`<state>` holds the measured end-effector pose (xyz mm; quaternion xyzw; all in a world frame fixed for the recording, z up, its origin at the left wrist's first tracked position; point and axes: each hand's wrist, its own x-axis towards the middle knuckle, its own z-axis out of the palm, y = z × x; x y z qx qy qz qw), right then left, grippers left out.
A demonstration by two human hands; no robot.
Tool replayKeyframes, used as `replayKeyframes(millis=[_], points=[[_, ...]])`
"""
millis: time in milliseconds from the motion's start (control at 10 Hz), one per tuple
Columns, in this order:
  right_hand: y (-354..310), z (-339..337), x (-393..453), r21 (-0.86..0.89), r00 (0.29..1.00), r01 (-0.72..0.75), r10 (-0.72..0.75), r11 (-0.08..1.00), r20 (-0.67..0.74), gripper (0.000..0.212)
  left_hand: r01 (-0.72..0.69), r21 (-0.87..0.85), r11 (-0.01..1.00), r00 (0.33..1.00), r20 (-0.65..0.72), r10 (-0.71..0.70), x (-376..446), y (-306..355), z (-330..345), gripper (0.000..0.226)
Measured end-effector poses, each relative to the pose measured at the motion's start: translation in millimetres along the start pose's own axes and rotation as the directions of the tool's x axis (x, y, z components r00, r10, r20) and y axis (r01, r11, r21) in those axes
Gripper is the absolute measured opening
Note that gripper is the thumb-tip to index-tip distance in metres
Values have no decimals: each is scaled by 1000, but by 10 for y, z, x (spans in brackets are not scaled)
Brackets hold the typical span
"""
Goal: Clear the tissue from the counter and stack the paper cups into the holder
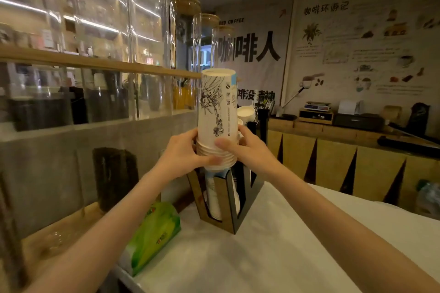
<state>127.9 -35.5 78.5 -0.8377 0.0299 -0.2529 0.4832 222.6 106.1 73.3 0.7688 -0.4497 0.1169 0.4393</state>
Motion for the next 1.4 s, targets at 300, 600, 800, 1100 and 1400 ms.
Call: replayKeyframes(millis=[300, 600, 800, 1100, 1400], points=[[218, 225, -47, 35, 993, -109, 111, 993, -46, 64, 83, -51, 995, 991, 107, -77, -17, -269, 139, 87], [393, 317, -54, 142, 952, -300, 305, 943, -18, 68, 188, -43, 981, 968, 176, -178, -18, -342, 242, 59], [472, 367, -129, 198, 897, -442, 434, 875, 86, 55, 195, -138, 971, 981, 34, -192, -159, -321, 271, 64], [613, 334, -216, 325, 836, -544, 533, 773, 133, 61, 114, -34, 993, 987, -113, -117, -229, -254, 287, 66], [326, -207, -341, 476, 905, -314, 410, 821, -111, 40, -77, 204, 976, 943, -303, 138, -165, 158, 324, 47]])
